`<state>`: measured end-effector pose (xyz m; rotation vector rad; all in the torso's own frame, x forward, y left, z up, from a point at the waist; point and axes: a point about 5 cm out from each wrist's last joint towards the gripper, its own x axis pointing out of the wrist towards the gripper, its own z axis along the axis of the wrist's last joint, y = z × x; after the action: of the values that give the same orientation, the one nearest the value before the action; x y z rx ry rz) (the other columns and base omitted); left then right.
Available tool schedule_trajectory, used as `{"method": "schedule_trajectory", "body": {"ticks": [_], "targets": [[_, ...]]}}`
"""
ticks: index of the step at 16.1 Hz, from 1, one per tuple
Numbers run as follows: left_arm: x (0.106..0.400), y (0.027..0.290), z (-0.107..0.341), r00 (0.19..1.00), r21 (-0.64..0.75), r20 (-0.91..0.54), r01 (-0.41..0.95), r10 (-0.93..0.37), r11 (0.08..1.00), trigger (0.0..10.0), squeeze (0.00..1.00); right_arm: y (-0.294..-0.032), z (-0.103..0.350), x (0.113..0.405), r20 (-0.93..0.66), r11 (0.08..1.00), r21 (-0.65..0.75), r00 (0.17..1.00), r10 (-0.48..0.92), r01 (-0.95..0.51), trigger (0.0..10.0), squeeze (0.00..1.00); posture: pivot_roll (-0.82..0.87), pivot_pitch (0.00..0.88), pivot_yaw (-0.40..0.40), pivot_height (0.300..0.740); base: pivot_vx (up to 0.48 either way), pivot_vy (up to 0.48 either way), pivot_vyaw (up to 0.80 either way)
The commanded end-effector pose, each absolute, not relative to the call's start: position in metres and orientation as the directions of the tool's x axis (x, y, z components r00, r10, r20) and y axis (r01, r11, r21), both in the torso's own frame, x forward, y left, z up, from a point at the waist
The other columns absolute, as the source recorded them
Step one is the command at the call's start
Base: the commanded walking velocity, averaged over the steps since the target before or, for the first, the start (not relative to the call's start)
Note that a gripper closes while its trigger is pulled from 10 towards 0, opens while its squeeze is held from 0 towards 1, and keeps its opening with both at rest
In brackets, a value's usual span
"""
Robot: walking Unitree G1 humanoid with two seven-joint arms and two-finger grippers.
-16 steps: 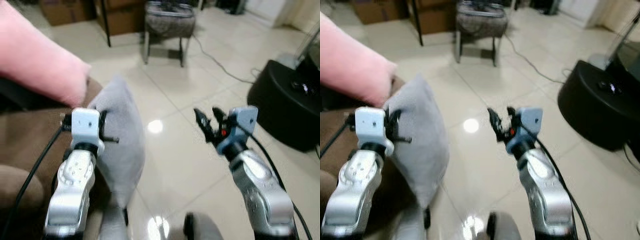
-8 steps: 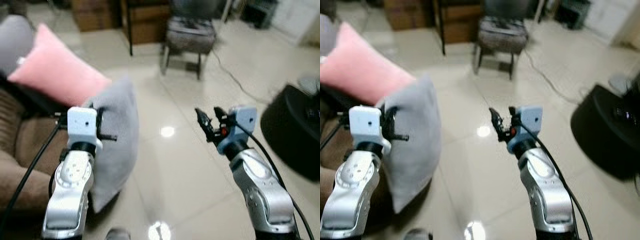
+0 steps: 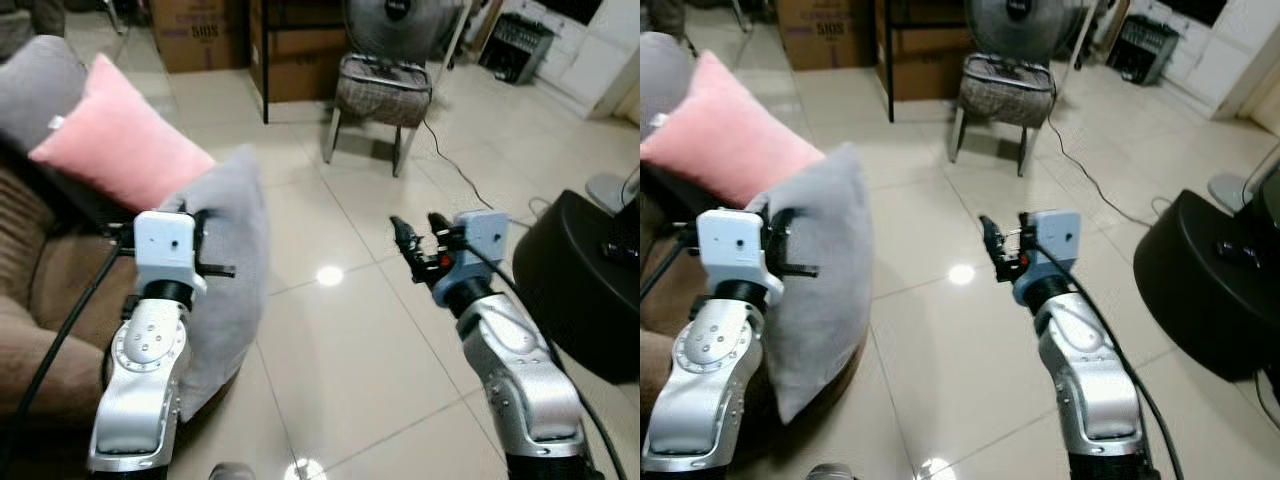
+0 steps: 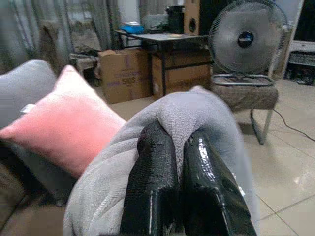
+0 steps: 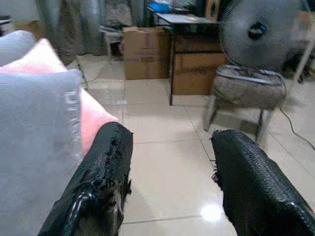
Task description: Move the pillow to the sofa from floor
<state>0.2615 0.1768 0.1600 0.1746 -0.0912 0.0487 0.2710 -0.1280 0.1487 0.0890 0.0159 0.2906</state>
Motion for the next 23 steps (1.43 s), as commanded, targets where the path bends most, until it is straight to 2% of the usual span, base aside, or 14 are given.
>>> {"method": "schedule_trajectory", "body": {"ticks": [1, 4, 10, 20, 23], "targets": [[0.265, 0.173, 0.172, 0.987, 0.169, 0.16, -0.052, 0.024, 0.984, 10.0, 0.0, -0.131, 0.148, 0.273, -0.003, 0.961, 0.065, 0.963, 0.268, -0.267, 10.0, 0.0, 0.1, 0.0, -0.09, 0.74, 0.0, 0.0, 0.0], [0.268, 0.18, 0.17, 0.987, 0.178, 0.145, -0.092, 0.066, 0.98, 10.0, 0.0, -0.131, 0.148, 0.275, -0.001, 0.965, 0.031, 0.965, 0.262, -0.261, 10.0, 0.0, 0.09, 0.0, -0.083, 0.74, 0.319, 0.0, 0.0], [0.271, 0.179, 0.171, 0.987, 0.171, 0.149, -0.085, 0.059, 0.982, 10.0, 0.0, -0.13, 0.149, 0.276, 0.011, 0.963, -0.014, 0.963, 0.27, -0.27, 10.0, 0.0, 0.09, 0.0, -0.081, 0.74, 0.399, 0.0, 0.0], [0.267, 0.195, 0.171, 0.982, 0.211, 0.141, -0.15, 0.122, 0.966, 10.0, 0.0, -0.118, 0.143, 0.273, -0.032, 0.904, -0.043, 0.905, 0.423, -0.424, 10.0, 0.0, 0.11, 0.0, -0.093, 0.74, 0.416, 0.0, 0.8], [0.262, 0.196, 0.173, 0.981, 0.202, 0.156, -0.145, 0.115, 0.969, 10.0, 0.0, -0.118, 0.14, 0.27, -0.045, 0.889, -0.025, 0.889, 0.455, -0.457, 10.0, 0.0, 0.11, 0.0, -0.095, 0.74, 0.1, 0.0, 0.8]]}}
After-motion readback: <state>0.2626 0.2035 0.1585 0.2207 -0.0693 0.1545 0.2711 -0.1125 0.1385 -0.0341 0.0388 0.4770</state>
